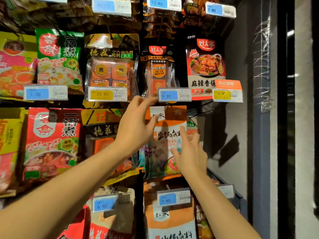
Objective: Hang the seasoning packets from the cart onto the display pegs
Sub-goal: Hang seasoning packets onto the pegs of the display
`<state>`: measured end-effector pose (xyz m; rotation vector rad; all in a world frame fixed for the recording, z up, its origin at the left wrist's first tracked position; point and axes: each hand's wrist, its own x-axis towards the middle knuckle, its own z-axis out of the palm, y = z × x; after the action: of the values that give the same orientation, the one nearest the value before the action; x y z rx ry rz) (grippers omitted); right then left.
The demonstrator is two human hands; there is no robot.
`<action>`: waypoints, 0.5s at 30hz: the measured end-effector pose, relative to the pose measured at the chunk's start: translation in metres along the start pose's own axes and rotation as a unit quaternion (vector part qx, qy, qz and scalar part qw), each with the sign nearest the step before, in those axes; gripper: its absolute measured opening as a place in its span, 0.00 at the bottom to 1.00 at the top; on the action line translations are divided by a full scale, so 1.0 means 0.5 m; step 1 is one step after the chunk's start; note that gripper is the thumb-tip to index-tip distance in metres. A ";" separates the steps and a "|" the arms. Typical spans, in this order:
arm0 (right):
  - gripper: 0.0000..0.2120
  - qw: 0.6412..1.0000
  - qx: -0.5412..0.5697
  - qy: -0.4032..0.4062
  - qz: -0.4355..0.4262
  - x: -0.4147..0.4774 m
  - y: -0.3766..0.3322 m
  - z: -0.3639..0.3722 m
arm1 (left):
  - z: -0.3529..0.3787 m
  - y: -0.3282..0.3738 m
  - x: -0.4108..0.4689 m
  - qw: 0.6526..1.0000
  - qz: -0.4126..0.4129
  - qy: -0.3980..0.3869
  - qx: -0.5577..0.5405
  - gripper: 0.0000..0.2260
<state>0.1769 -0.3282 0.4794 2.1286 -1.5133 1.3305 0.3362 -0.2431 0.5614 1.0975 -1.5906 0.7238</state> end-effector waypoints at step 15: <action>0.09 0.967 0.104 -0.019 0.230 -0.695 0.423 0.050 | 0.343 0.182 -0.662 0.882 -0.155 -0.337 -0.290 0.07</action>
<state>-0.0089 -0.2141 0.1349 1.9984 -2.0573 1.6655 0.2023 -0.2575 0.2019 1.1536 -1.9478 -0.4023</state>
